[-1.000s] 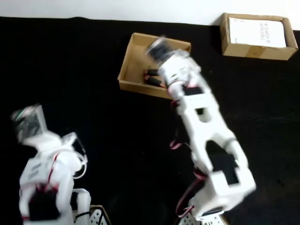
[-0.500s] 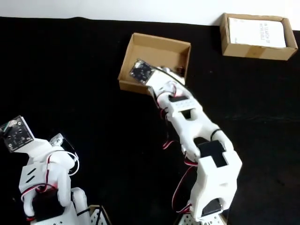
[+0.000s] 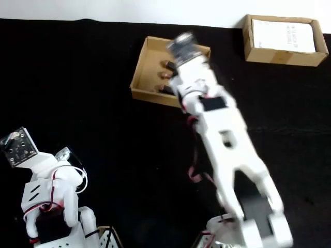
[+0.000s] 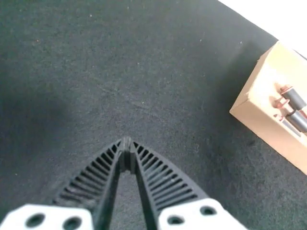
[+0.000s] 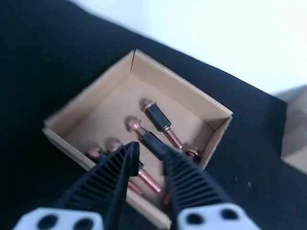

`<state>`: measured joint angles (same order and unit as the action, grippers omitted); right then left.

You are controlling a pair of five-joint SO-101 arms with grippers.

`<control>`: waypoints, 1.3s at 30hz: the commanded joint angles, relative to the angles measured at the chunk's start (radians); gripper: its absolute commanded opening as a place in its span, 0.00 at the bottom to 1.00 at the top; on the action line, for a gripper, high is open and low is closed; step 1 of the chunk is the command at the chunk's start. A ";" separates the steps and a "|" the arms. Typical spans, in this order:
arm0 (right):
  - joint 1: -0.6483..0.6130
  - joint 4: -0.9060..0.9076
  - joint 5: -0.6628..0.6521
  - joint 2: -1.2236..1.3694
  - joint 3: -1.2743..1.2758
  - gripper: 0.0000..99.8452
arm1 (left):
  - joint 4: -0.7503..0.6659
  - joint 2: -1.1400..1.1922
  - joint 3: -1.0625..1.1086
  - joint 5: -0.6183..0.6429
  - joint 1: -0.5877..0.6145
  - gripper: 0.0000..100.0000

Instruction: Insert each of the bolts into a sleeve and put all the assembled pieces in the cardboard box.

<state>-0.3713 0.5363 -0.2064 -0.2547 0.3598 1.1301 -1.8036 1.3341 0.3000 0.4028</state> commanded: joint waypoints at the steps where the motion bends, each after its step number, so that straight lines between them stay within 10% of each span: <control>1: 0.013 0.159 0.130 -0.223 0.002 0.01 | -0.057 -0.007 -0.004 -0.003 0.004 0.01; 15: -0.041 0.659 0.273 -0.858 0.153 0.01 | -0.382 -0.007 0.143 -0.164 -0.148 0.01; 31: 0.077 0.211 0.267 -1.590 1.371 0.01 | -0.486 -0.004 0.361 -0.164 -0.213 0.01; 39: 0.185 0.297 0.269 -1.567 1.432 0.01 | -0.308 -0.004 0.361 -0.164 -0.213 0.01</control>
<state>-0.2179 0.7848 0.0606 -1.8090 1.6686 0.7296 -1.8021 1.6794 0.1419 0.2033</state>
